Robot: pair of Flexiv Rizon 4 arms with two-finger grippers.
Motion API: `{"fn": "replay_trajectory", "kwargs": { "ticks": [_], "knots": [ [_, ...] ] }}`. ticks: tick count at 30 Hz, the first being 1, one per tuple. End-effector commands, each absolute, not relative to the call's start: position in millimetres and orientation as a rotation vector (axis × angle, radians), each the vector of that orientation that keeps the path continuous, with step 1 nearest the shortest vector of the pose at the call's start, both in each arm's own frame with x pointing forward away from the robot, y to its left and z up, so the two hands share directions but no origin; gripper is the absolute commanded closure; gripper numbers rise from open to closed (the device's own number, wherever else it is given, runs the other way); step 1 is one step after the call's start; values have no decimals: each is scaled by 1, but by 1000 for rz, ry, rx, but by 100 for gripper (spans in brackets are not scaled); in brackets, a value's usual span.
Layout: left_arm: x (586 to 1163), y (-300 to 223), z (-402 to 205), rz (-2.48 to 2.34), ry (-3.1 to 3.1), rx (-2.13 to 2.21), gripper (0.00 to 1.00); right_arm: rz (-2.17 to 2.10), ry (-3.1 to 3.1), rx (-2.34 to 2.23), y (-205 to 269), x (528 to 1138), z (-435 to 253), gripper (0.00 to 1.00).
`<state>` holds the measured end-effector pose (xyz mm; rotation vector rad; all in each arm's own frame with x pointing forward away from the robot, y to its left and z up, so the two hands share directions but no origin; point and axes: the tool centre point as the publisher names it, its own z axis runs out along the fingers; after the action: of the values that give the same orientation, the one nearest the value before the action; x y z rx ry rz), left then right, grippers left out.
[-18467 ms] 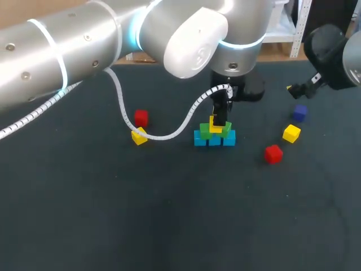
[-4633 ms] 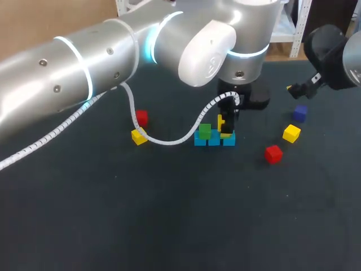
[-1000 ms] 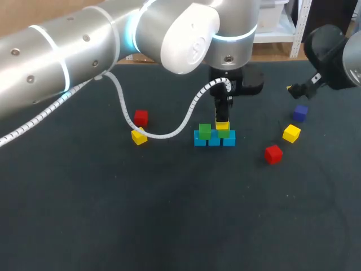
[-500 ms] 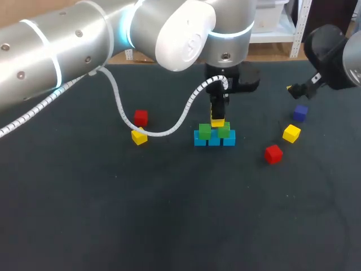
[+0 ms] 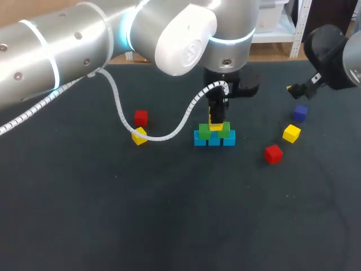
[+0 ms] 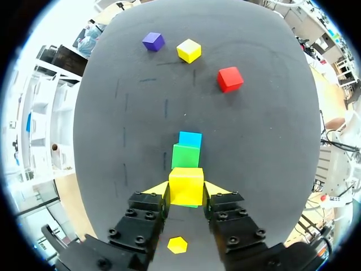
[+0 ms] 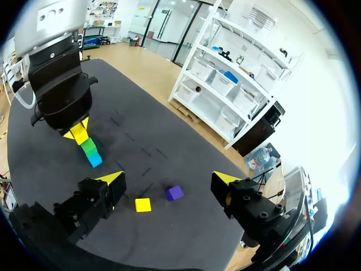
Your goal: Place the blue cubes, place green cubes on the blue cubes, place the yellow cubes on the green cubes, then place the red cubes on the yellow cubes, and place purple cube on the red cubes.
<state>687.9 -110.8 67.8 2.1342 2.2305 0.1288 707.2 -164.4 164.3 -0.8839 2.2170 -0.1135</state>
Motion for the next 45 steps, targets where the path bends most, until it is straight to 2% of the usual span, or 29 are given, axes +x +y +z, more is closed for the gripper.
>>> {"fn": "replay_trajectory", "kwargs": {
  "ticks": [1,4,5,7,10,19,23,24,25,26,27,36,45],
  "knots": [
    [689,-112,66,133,2234,2131,100,-116,2207,-876,-165,706,162,0],
    [690,-113,66,140,2236,2129,98,-116,2207,-876,-165,706,162,0],
    [690,-113,65,142,2236,2129,88,-116,2207,-876,-165,706,162,0],
    [689,-113,65,145,2234,2133,73,-116,2207,-876,-165,706,162,0],
    [689,-113,64,147,2236,2135,67,-116,2207,-876,-165,706,162,0],
    [690,-112,63,152,2241,2134,66,-116,2207,-876,-165,706,162,0],
    [690,-112,63,153,2237,2136,62,-116,2207,-876,-165,706,162,0],
    [690,-112,63,153,2235,2139,56,-116,2207,-876,-165,706,162,0],
    [690,-112,63,152,2233,2140,41,-116,2207,-876,-165,706,162,0],
    [689,-112,63,153,2232,2140,5,-116,2207,-876,-165,706,162,0],
    [689,-112,63,153,2232,2141,0,-116,2207,-876,-165,706,162,0],
    [690,-108,70,147,2232,2120,0,-116,2207,-876,-165,706,162,0],
    [704,-71,99,153,2291,1942,0,-116,2207,-876,-165,706,162,0]
  ]
}}
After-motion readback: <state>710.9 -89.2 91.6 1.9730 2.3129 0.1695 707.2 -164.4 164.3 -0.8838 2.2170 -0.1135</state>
